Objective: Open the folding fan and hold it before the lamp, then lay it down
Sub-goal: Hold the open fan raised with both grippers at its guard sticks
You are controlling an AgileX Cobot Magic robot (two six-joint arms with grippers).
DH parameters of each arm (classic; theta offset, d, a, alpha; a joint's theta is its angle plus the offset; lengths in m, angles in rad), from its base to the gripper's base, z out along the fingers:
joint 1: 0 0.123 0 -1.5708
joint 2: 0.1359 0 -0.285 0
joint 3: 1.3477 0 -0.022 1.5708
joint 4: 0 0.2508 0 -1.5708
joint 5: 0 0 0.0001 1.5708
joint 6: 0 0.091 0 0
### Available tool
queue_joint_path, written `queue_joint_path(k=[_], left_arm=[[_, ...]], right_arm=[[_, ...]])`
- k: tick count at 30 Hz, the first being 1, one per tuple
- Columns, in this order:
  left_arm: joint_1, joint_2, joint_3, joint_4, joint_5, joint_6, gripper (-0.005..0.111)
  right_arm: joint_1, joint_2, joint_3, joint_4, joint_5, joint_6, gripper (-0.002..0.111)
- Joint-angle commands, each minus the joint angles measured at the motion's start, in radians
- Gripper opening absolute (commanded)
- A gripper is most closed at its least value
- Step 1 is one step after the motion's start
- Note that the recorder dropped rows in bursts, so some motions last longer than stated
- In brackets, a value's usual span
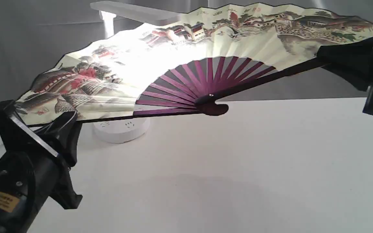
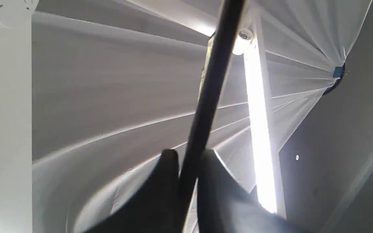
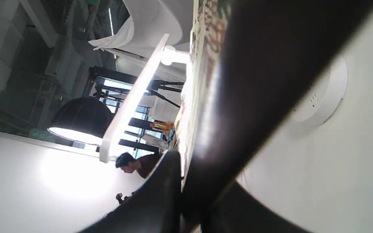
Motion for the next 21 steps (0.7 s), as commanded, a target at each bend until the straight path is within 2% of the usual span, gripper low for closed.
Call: queue_joint_path(k=[1, 21], left_arm=[[0.038, -0.021, 0.013, -0.215, -0.092, -0.043, 0.000], [0.038, -0.021, 0.013, -0.221, -0.092, -0.043, 0.000]], right_arm=[[-0.030, -0.002, -0.001, 0.052, -0.154, -0.040, 0.000], [-0.030, -0.002, -0.001, 0.052, -0.202, -0.024, 0.000]])
